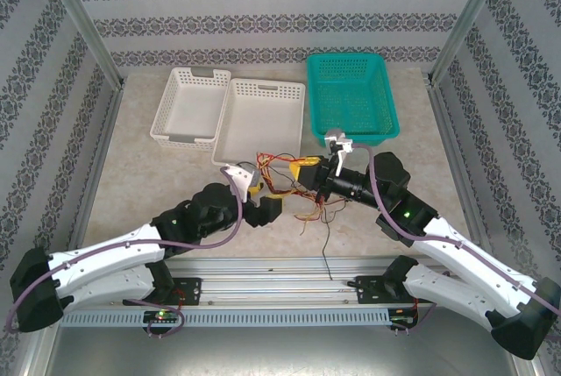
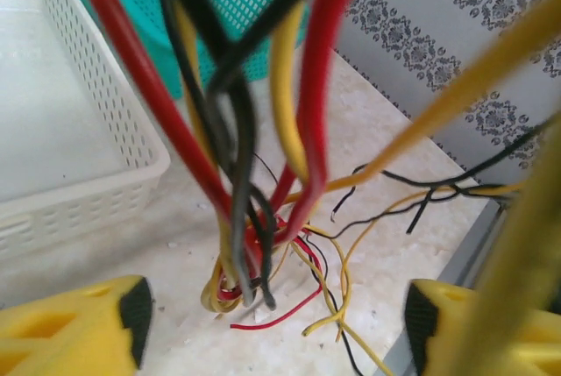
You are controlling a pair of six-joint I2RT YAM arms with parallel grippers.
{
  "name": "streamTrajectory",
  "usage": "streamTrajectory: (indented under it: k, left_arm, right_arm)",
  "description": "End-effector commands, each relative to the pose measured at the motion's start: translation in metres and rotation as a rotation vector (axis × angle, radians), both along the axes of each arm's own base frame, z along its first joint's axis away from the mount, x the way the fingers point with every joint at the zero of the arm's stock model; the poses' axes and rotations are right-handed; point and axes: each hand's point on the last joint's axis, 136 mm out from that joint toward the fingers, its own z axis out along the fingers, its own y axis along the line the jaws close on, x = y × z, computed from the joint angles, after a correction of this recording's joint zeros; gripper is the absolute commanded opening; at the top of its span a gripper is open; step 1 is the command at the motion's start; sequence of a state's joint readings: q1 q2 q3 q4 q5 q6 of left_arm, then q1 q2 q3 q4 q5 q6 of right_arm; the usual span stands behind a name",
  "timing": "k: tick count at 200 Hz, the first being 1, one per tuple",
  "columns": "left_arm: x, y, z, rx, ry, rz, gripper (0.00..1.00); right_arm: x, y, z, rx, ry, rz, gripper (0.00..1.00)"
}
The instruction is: Untangle the cables
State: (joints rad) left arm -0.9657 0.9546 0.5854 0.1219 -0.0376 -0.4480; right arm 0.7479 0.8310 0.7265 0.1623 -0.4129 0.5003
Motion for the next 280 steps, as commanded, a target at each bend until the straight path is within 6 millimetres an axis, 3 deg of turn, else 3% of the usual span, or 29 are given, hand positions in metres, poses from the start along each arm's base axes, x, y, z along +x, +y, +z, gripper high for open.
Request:
streamTrajectory:
  k: [1,40,60,71,85,92,124,155,190,208,224,237,260,280]
  left_arm:
    - [0.012,0.0,0.015,-0.033,-0.091,0.026,0.63]
    - [0.012,0.004,0.015,-0.046,-0.111,0.041,0.31]
    - [0.014,0.008,0.015,-0.053,-0.125,0.062,0.27]
    - [0.015,0.008,0.018,-0.065,-0.131,0.068,0.33]
    - [0.015,0.006,0.02,-0.087,-0.14,0.06,0.59]
    - [0.014,0.005,0.021,-0.093,-0.14,0.052,0.67]
    - [0.011,-0.008,0.027,-0.138,-0.154,-0.004,0.73]
    - [0.016,-0.011,0.032,-0.146,-0.181,0.006,0.51]
    - [0.021,-0.009,0.037,-0.161,-0.206,0.03,0.37]
    - [0.023,-0.008,0.042,-0.179,-0.222,0.041,0.37]
    - [0.024,-0.008,0.047,-0.196,-0.234,0.043,0.46]
    - [0.025,-0.01,0.051,-0.211,-0.245,0.043,0.46]
    - [0.026,-0.013,0.054,-0.223,-0.249,0.034,0.21]
    - [0.026,-0.013,0.055,-0.224,-0.252,0.036,0.15]
  right_arm:
    - [-0.01,-0.004,0.04,0.085,-0.069,0.03,0.0]
    - [-0.01,-0.006,0.044,0.094,-0.07,0.022,0.0]
    - [-0.011,-0.006,0.046,0.105,-0.07,0.026,0.0]
    - [-0.011,-0.005,0.047,0.108,-0.07,0.029,0.0]
    - [-0.01,-0.005,0.047,0.113,-0.066,0.027,0.0]
    - [-0.01,-0.004,0.048,0.117,-0.066,0.03,0.0]
    - [-0.011,-0.002,0.051,0.128,-0.059,0.047,0.0]
    - [-0.014,-0.001,0.054,0.145,-0.052,0.062,0.0]
    - [-0.018,-0.001,0.058,0.165,-0.044,0.082,0.0]
    - [-0.02,0.001,0.057,0.174,-0.029,0.098,0.0]
    - [-0.022,0.003,0.056,0.177,-0.02,0.108,0.0]
    - [-0.023,0.004,0.056,0.18,-0.016,0.114,0.0]
    - [-0.024,0.005,0.054,0.181,-0.012,0.117,0.0]
    - [-0.024,0.004,0.054,0.184,-0.01,0.116,0.0]
